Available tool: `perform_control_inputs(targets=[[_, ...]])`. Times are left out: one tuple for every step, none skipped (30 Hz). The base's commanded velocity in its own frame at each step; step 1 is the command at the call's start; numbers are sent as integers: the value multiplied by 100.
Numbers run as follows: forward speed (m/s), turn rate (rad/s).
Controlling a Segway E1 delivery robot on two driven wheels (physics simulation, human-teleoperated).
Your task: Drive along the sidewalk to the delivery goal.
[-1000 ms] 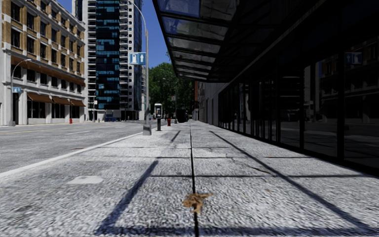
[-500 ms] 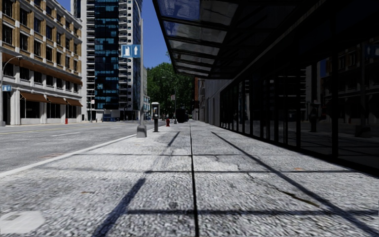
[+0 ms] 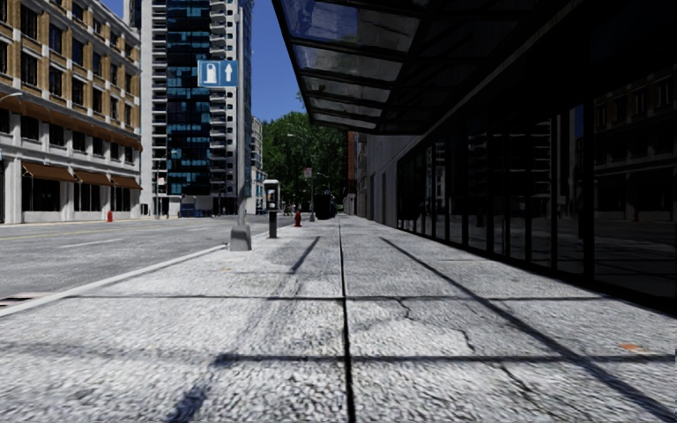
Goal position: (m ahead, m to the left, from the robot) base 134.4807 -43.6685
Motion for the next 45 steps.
perform_control_inputs(targets=[[200,0],[200,0],[200,0],[200,0],[200,0],[200,0],[200,0],[200,0],[200,0],[200,0],[200,0],[200,0],[200,0],[200,0],[200,0],[200,0],[200,0],[200,0],[200,0],[200,0],[200,0],[200,0],[200,0],[200,0],[200,0],[200,0],[200,0],[200,0],[200,0],[200,0],[200,0],[200,0],[200,0],[200,0],[200,0],[200,0],[200,0],[200,0],[200,0],[200,0],[200,0],[200,0],[200,0],[200,0],[200,0]])
